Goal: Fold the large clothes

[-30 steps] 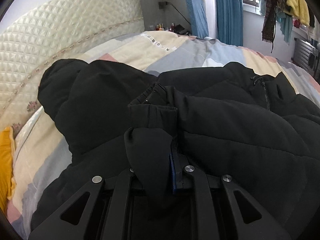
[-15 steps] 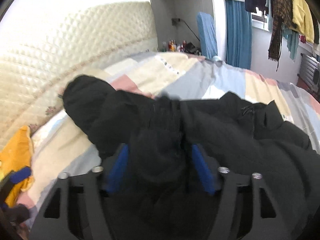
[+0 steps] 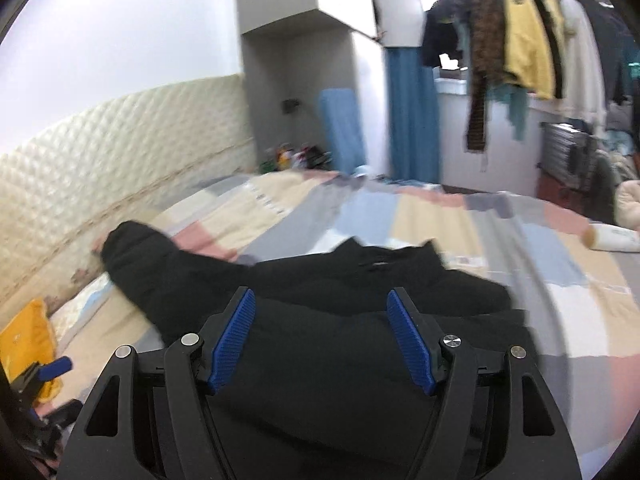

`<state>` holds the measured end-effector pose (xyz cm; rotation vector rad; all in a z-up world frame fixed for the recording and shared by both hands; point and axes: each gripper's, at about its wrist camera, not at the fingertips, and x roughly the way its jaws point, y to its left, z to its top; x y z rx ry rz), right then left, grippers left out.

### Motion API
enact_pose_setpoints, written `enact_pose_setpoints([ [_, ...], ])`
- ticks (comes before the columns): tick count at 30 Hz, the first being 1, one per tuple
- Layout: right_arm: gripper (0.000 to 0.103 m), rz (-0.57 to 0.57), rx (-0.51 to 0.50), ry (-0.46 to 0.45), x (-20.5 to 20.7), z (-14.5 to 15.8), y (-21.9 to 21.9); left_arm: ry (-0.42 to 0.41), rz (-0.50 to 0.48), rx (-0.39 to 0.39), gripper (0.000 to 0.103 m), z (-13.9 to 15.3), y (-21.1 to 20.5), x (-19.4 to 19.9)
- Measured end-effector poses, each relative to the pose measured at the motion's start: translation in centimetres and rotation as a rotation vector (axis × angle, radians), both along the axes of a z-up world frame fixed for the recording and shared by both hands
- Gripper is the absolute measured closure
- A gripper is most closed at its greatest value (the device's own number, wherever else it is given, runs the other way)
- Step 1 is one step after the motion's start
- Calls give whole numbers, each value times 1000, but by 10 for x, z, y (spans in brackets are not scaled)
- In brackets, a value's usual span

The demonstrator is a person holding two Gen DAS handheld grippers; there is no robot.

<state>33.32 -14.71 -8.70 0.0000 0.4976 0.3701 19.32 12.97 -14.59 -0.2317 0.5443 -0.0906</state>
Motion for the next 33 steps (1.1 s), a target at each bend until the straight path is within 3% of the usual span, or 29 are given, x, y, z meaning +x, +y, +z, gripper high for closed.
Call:
enact_pose_setpoints([
  [5,36,-127,32,2,-4,-10,-62,11,-15,-36,0,0,-5,1],
  [10,36,-225,3,54,0,-44,-111,8,-24,-22,0,0,-18,0],
  [19,36,-263,45,197,2,-107,-159,32,-11,17,0,-9,-35,12],
  [26,36,-199,-114,251,-1,-132,-149,64,12,23,0,-17,-37,19],
  [33,36,-182,-277,228,5,-152,-129,93,31,-10,0,-23,-32,21],
])
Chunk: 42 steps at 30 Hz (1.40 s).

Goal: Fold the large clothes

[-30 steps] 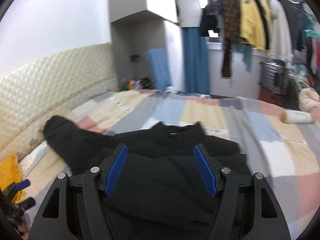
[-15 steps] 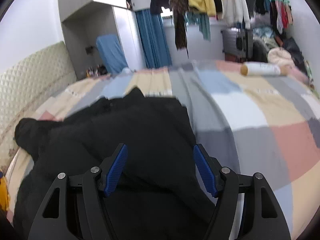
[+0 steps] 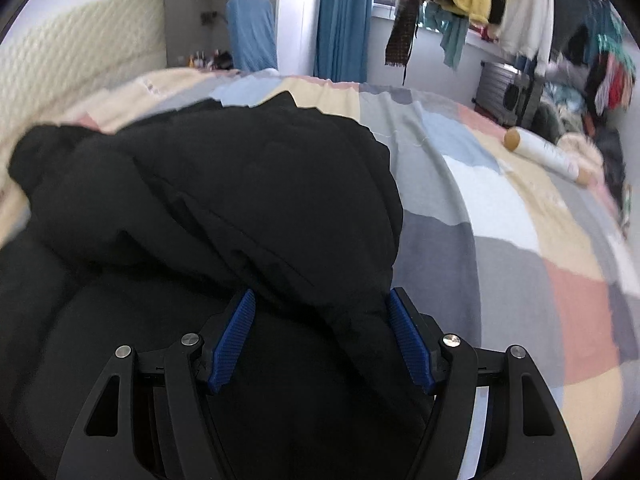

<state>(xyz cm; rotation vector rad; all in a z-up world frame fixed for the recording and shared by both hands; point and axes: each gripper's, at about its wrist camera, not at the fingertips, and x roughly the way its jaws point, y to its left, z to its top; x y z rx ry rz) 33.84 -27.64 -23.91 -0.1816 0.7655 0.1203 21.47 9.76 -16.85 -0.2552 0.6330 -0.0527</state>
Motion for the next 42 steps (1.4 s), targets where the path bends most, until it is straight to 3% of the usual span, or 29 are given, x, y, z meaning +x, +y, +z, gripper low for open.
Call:
enact_pose_setpoints([
  [10,37,-61,-62,-165,1,14,9,18,18,-17,0,-6,5,1],
  [15,36,-26,-178,-217,-1,10,26,13,17,7,0,-5,3,1],
  [20,40,-13,-229,-252,0,11,38,9,9,28,0,-5,-3,-1],
  [21,44,-7,-218,-252,1,12,38,7,9,31,0,-5,-3,-1],
  [23,68,7,-185,-237,2,13,39,2,8,35,0,-4,-4,-1],
  [26,82,-16,-128,-235,5,20,37,-1,8,27,0,-4,-2,-2],
  [29,85,-68,-39,-227,13,30,24,-4,8,22,0,-3,-2,-3],
  [38,85,-190,26,-138,32,11,-13,-13,8,2,0,4,-4,-11],
  [42,83,-193,81,-116,30,11,-19,-18,10,14,0,8,-7,-15],
])
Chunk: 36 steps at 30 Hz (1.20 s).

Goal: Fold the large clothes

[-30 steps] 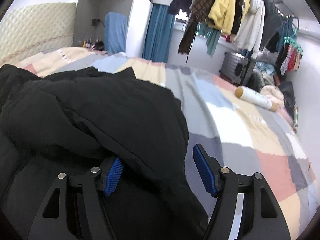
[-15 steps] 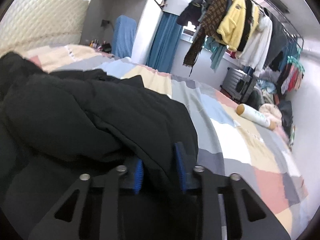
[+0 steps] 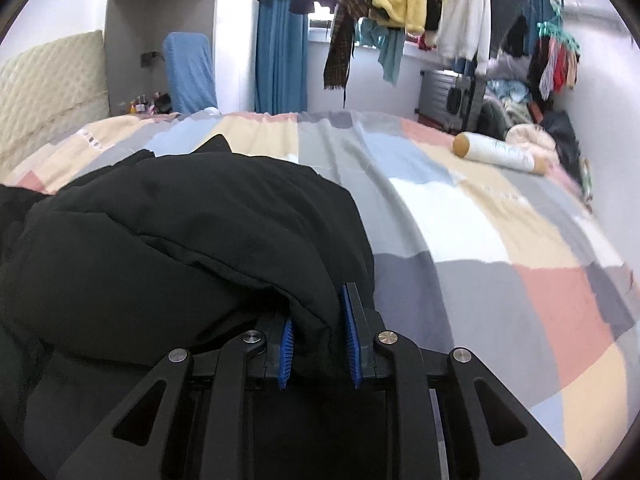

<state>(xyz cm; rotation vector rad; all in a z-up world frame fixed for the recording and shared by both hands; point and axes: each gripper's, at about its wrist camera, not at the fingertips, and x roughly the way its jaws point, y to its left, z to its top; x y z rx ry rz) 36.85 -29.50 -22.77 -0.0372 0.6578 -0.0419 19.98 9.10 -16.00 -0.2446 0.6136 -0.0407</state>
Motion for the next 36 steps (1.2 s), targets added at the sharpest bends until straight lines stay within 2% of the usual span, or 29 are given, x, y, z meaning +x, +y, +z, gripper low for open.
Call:
enact_pose_setpoints([
  [3,78,11,48,8,-11,7,1,-4,0,-9,0,6,-1,-6],
  [5,68,40,97,7,-24,16,2,-21,1,-8,0,11,-3,-12],
  [10,68,98,141,8,-59,38,17,-38,6,62,0,24,-11,-24],
  [14,68,134,113,-52,-93,66,33,-67,-8,52,0,34,-14,-38],
  [20,68,155,220,-95,-141,90,41,-107,-31,47,0,42,-26,-61],
  [24,68,207,192,-137,-175,104,57,-170,-52,67,0,50,-36,-78],
  [29,68,243,221,-177,-216,111,65,-210,-68,96,0,51,-44,-89],
  [36,68,285,246,-171,-262,105,70,-226,-50,114,0,50,-49,-93],
])
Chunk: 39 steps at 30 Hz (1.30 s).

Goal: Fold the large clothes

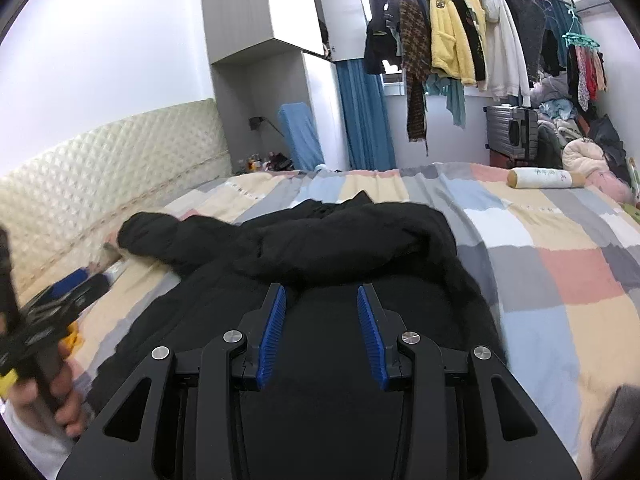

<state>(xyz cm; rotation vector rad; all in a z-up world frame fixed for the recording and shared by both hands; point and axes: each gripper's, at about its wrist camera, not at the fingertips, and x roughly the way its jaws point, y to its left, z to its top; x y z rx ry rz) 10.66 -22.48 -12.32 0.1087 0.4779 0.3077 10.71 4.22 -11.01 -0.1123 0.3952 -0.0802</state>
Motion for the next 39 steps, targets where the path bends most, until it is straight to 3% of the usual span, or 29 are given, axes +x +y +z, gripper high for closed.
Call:
enact_pose_setpoints([
  [8,68,33,-57,-34,-27,-10,17,21,12,-19,0,3,9,12],
  [12,68,52,-18,-9,-20,-15,14,40,86,47,0,8,16,29],
  [15,68,47,-19,-11,-24,-15,15,59,119,29,0,11,32,43],
  [23,68,54,-18,-7,-30,-17,13,138,207,-207,0,14,123,94],
  [33,68,37,-27,8,-25,-22,14,193,341,-278,0,8,248,104],
  [39,68,8,-42,53,-10,-29,21,171,395,-460,0,-10,343,109],
])
